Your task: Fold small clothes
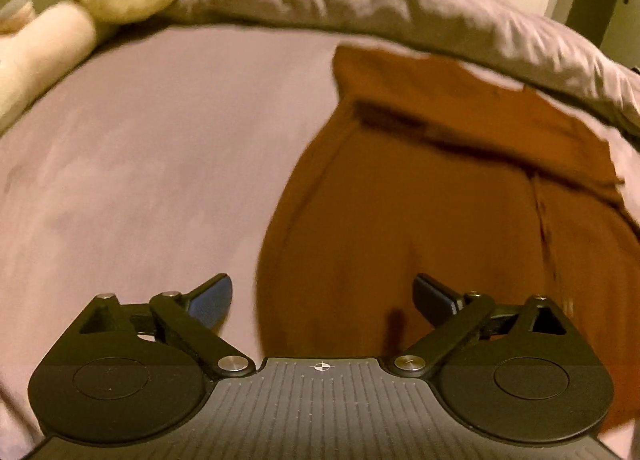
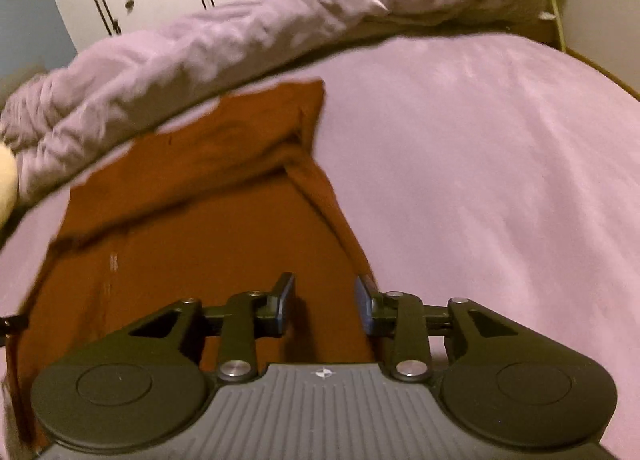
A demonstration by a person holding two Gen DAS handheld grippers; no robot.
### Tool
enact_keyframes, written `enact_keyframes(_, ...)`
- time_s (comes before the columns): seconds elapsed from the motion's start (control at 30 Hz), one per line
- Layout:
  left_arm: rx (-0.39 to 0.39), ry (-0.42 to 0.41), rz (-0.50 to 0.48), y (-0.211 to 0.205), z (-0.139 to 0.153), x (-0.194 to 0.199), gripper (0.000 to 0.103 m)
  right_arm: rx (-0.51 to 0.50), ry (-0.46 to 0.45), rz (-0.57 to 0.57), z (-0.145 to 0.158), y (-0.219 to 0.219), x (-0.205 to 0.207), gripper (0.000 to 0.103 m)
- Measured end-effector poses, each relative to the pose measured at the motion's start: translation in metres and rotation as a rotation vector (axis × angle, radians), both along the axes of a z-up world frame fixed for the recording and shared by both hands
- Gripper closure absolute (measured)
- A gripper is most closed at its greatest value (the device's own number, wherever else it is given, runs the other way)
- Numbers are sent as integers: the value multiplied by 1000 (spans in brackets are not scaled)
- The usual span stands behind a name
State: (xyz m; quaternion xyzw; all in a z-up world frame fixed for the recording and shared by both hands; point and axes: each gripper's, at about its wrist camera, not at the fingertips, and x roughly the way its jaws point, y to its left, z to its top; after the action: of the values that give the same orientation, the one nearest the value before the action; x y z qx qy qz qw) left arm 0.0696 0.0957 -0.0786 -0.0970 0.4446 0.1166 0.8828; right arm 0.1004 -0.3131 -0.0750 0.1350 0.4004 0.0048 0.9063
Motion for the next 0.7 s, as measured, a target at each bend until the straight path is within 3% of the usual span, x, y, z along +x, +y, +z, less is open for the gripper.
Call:
enact_keyframes(0.07, 8, 37, 1, 1, -6, -15, 3, -43, 18, 0, -1, -3, -21, 60)
enact_keyframes(0.13, 9, 53, 2, 3, -10, -24, 3, -59, 26, 8, -3, -5, -37, 59)
enact_keyframes(0.3, -92, 36, 41, 12, -6, -37, 5, 66, 61, 49, -4, -9, -55, 59)
enact_keyframes(0.4, -154, 27, 41, 16, -4, -41, 16, 122, 84, 45, -8, -10, -57, 63)
enact_keyframes(0.47, -146, 39, 44, 14, -6, -40, 20, 154, 89, 36, -13, -11, -59, 66)
enact_keyframes(0.6, -126, 52, 44, 10, -5, -38, 18, 206, 100, 26, -19, -14, -60, 75)
enact_keyframes(0.7, -138, 67, 51, 10, -6, -33, 10, 216, 106, 25, -22, -13, -60, 80)
